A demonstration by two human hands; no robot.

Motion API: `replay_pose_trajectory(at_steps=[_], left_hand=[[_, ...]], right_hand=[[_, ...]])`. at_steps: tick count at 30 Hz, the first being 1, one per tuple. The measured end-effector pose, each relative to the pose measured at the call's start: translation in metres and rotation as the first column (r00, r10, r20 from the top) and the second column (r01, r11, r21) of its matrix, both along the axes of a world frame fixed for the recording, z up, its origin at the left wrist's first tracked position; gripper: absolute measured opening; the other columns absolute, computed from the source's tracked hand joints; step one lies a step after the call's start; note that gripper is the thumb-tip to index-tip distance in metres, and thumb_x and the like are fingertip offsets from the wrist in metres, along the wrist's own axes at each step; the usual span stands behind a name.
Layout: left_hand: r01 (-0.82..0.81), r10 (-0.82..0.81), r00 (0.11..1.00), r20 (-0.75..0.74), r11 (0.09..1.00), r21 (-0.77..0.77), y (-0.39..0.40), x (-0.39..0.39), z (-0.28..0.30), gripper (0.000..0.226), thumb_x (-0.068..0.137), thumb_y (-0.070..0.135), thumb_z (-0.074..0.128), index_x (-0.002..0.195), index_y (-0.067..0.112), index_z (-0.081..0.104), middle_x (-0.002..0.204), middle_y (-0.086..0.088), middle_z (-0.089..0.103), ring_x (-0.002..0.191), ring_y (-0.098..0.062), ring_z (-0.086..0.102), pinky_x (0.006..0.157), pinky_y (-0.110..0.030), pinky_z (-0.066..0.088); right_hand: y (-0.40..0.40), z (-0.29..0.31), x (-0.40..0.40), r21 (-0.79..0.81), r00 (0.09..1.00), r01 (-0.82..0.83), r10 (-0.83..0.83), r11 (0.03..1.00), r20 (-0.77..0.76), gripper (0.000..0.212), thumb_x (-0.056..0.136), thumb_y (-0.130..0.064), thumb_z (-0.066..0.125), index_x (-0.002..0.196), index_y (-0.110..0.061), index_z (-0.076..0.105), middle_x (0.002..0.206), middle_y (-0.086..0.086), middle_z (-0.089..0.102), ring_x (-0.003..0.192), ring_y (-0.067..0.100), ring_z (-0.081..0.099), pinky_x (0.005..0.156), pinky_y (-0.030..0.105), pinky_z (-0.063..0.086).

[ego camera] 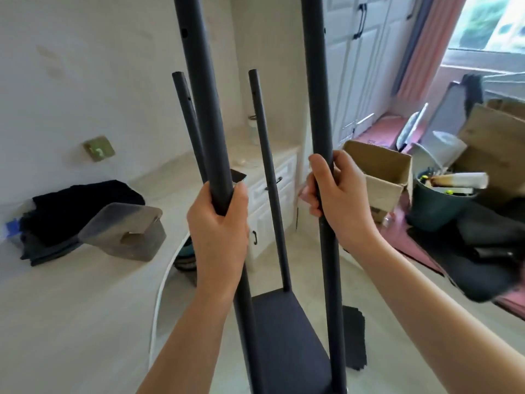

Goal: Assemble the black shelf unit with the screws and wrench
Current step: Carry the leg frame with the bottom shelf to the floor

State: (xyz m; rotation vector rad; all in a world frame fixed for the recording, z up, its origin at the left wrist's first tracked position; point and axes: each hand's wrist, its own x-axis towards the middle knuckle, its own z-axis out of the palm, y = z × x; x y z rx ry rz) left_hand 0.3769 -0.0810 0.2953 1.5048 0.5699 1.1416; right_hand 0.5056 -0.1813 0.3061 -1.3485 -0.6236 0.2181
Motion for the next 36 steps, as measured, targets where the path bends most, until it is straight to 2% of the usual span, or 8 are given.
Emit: replay_pose_trajectory(at_steps=[3,5,12,18,21,28,32,36], left_hand=[[0.07,-0.07,0.997,-0.035,0.998,0.002,-0.041,0.044,-0.011,0.027,0.093,0.029,0.064,0.08,0.009,0.054,0.057,-0.003,0.046,0.043,-0.015,0.043,0.041,-0.032,0.04],[0.124,-0.123,0.989,-0.076,0.992,0.009,-0.069,0.073,-0.02,0.026,0.09,0.036,0.064,0.073,0.019,0.053,0.056,-0.003,0.046,0.045,-0.018,0.043,0.044,-0.037,0.04],[0.315,-0.312,0.936,-0.161,0.949,-0.008,-0.166,0.167,-0.055,0.028,0.091,0.037,0.063,0.066,0.035,0.052,0.053,0.003,0.046,0.043,-0.014,0.045,0.043,-0.031,0.039],[0.518,-0.522,0.832,-0.187,0.852,-0.07,-0.237,0.233,-0.091,0.022,0.098,0.025,0.061,0.082,0.013,0.053,0.055,0.004,0.047,0.042,-0.012,0.045,0.04,-0.022,0.04],[0.593,-0.597,0.772,-0.218,0.8,-0.092,-0.265,0.264,-0.11,0.019,0.099,0.02,0.06,0.085,0.011,0.053,0.055,0.004,0.047,0.042,-0.011,0.046,0.04,-0.022,0.041],[0.75,-0.741,0.591,-0.319,0.65,-0.121,-0.319,0.339,-0.154,0.02,0.1,0.016,0.058,0.084,0.005,0.052,0.055,-0.003,0.05,0.044,-0.018,0.049,0.045,-0.029,0.047],[0.833,-0.83,0.388,-0.401,0.502,-0.232,-0.337,0.381,-0.184,0.024,0.099,0.023,0.06,0.088,0.002,0.057,0.062,-0.014,0.058,0.055,-0.019,0.058,0.061,-0.025,0.051],[0.844,-0.85,0.219,-0.478,0.411,-0.344,-0.359,0.413,-0.221,0.022,0.098,0.024,0.06,0.091,0.004,0.059,0.071,-0.012,0.067,0.066,-0.015,0.065,0.07,-0.018,0.051]], right_hand=[[-0.055,-0.013,0.033,-0.026,0.996,0.093,-0.093,0.995,0.019,0.011,0.101,-0.024,0.053,0.095,-0.015,0.051,0.059,0.0,0.053,0.047,0.014,0.047,0.04,0.024,0.04],[-0.092,-0.023,0.057,-0.057,0.99,0.143,-0.141,0.988,0.026,0.009,0.102,-0.024,0.052,0.096,-0.017,0.05,0.058,-0.004,0.054,0.047,0.014,0.049,0.041,0.024,0.042],[-0.213,-0.066,0.131,-0.123,0.962,0.274,-0.272,0.954,0.036,0.008,0.103,-0.025,0.05,0.097,-0.02,0.05,0.064,0.004,0.055,0.05,0.022,0.049,0.044,0.03,0.044],[-0.302,-0.101,0.175,-0.178,0.913,0.405,-0.408,0.897,0.017,0.01,0.102,-0.027,0.051,0.093,-0.023,0.049,0.063,0.002,0.055,0.05,0.023,0.049,0.046,0.03,0.044],[-0.339,-0.117,0.192,-0.197,0.886,0.456,-0.464,0.868,0.005,0.011,0.102,-0.025,0.051,0.092,-0.023,0.048,0.062,0.005,0.054,0.049,0.026,0.049,0.045,0.033,0.045],[-0.409,-0.16,0.233,-0.306,0.799,0.551,-0.596,0.776,-0.073,0.011,0.102,-0.019,0.052,0.092,-0.019,0.048,0.063,0.001,0.055,0.053,0.022,0.054,0.051,0.031,0.048],[-0.442,-0.189,0.255,-0.402,0.758,0.551,-0.64,0.731,-0.127,0.008,0.102,-0.018,0.053,0.095,-0.018,0.049,0.065,0.0,0.058,0.059,0.02,0.058,0.058,0.029,0.05],[-0.47,-0.219,0.271,-0.513,0.704,0.532,-0.688,0.674,-0.174,0.007,0.101,-0.018,0.053,0.095,-0.019,0.049,0.073,0.008,0.061,0.066,0.019,0.062,0.068,0.035,0.054]])
